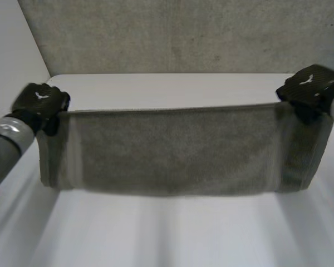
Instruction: Fold the towel.
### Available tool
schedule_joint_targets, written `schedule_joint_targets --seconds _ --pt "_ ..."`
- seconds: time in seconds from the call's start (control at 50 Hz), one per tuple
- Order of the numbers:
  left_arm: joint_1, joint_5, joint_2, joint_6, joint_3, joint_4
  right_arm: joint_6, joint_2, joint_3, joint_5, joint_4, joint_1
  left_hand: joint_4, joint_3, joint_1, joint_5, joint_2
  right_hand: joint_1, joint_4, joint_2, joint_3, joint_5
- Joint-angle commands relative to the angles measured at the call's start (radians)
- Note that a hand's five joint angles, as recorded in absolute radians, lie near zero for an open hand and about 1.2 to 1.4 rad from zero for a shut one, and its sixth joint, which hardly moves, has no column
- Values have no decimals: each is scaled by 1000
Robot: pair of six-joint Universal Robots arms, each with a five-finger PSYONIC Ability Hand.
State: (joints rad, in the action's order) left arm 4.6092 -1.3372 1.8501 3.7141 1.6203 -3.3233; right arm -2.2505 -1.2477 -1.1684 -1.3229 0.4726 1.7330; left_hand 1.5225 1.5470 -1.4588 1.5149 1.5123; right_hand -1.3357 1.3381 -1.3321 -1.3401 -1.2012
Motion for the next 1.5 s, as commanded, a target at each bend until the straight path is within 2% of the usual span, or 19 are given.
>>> schedule_joint_targets --seconds 0.02,0.1,0.14,0.18,0.22,0.24,0.28,0.32,0.46,0.54,0.58,0.7,0.76,0.9,0.96,1.0,1.14,1.3,1.5 --pt "-49 -97 158 102 -237 8 8 163 198 -90 -95 65 -126 -151 63 -293 -116 -61 58 -64 -56 -21" --pt "-68 -106 158 38 -367 -36 -12 163 248 -121 -272 76 -126 -151 63 -293 -116 -61 58 -64 -56 -21" --pt "-82 -106 150 -17 -393 -82 -46 134 219 -143 -534 79 -126 -151 63 -293 -116 -61 58 -64 -56 -21" --pt "-93 -108 127 -82 -405 -134 -63 95 188 -148 -636 79 -126 -151 63 -293 -116 -61 58 -64 -56 -21" --pt "-93 -115 51 -213 -401 -228 -70 43 154 -147 -686 82 -126 -151 63 -293 -116 -61 58 -64 -56 -21" --pt "-93 -115 51 -214 -401 -228 -78 -5 135 -142 -693 79 -126 -151 63 -293 -116 -61 58 -64 -56 -21" --pt "-92 -109 -4 -307 -369 -271 -83 -31 127 -139 -690 76 -126 -151 63 -293 -116 -61 58 -64 -56 -21" --pt "-90 -108 -18 -328 -347 -274 -86 -36 115 -136 -689 76 -126 -151 63 -293 -116 -61 58 -64 -56 -21" --pt "-85 -105 -25 -324 -244 -266 -84 -39 52 -107 -583 65 -126 -151 63 -293 -116 -61 58 -64 -56 -21" --pt "-82 -93 -28 -281 -98 -260 -77 -33 1 -78 -483 62 -126 -151 63 -293 -116 -61 58 -64 -56 -21" --pt "-82 -82 -28 -255 -39 -260 -70 -24 -74 -61 -358 60 -126 -151 63 -293 -116 -61 58 -64 -56 -21" --pt "-63 -7 -44 -108 186 -263 -61 -19 -228 -47 -295 48 -126 -151 63 -293 -116 -61 58 -64 -56 -21" --pt "-33 32 -95 -47 280 -266 -58 -61 -330 -22 -322 40 -126 -151 63 -293 -116 -61 58 -64 -56 -21" --pt "23 102 -242 -29 412 -256 -64 -289 -497 36 -319 -62 -126 -151 63 -293 -116 -61 58 -64 -56 -21" --pt "49 118 -343 -39 452 -248 -64 -332 -513 54 -307 -75 -126 -151 63 -293 -116 -61 58 -64 -56 -21" --pt "65 121 -399 -46 469 -236 -64 -430 -530 99 -243 -96 -126 -151 63 -293 -116 -61 58 -64 -56 -21" --pt "131 135 -555 -144 486 -190 -60 -490 -524 162 -134 -158 -126 -151 63 -293 -116 -61 58 -64 -56 -21" --pt "123 182 -490 -152 481 -196 -44 -466 -522 188 -134 -165 -126 -151 63 -293 -116 -61 58 -64 -56 -21" --pt "57 171 -201 -118 371 -190 48 -211 -439 148 -126 -144 -126 -151 63 -293 -116 -61 58 -64 -56 -21"
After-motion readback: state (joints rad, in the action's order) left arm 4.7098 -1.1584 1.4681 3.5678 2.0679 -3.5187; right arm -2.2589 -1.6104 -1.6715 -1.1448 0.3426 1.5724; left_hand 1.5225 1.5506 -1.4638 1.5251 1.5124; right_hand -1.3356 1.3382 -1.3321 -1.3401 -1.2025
